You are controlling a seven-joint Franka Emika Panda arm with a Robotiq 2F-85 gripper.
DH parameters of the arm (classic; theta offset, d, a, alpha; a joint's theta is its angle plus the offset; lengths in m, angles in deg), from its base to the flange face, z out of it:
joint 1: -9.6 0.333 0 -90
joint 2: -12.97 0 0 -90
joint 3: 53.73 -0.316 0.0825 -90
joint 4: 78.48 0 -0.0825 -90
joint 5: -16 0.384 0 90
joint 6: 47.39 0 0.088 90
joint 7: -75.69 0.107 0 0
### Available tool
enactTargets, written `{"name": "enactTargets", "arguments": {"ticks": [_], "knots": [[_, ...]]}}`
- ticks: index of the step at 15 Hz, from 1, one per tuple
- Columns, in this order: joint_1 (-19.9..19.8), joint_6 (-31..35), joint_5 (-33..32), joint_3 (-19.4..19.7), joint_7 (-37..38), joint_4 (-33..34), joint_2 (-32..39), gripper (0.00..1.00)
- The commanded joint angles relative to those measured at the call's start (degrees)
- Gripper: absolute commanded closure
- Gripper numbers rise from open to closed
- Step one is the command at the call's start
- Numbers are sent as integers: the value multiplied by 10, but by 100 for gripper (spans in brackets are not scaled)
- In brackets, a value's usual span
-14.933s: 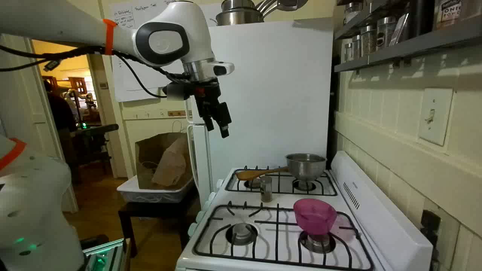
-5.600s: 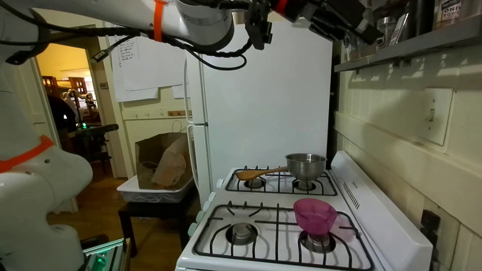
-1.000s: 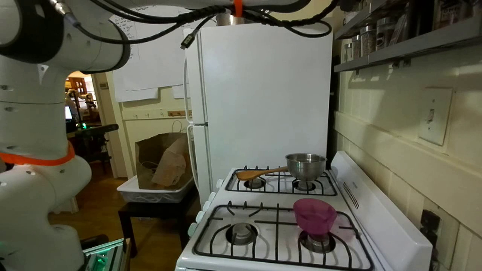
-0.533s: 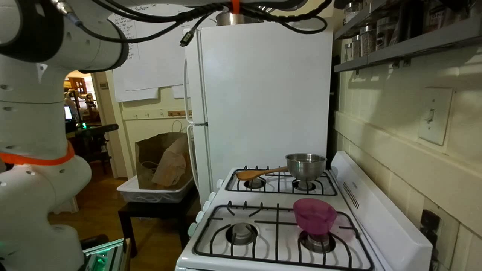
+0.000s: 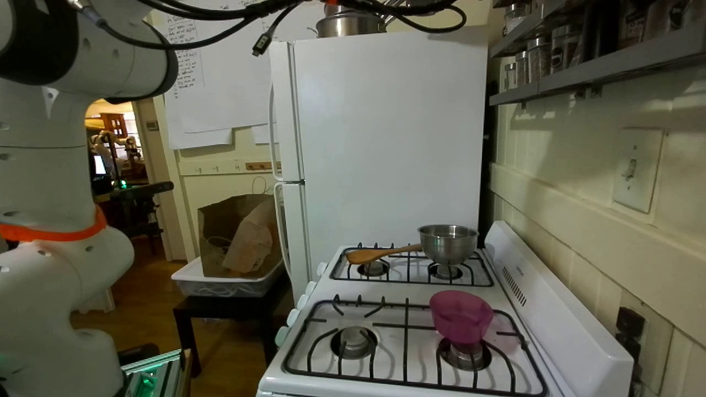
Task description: Pick up the glass jar from the stovetop and put it on the bottom shelf.
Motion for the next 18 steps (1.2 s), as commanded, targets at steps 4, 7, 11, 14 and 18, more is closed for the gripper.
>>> {"name": "enactTargets", "arguments": {"ticks": [4,7,11,14,18], "knots": [[-11,-89,108,-10,-89,-44,-62,0],[-10,-144,188,-13,-155,-77,-110,0],[2,-236,243,-13,-221,-129,-171,0],[18,-290,240,-26,-258,-177,-208,0],[99,-346,215,-4,-294,-223,-229,0]]}}
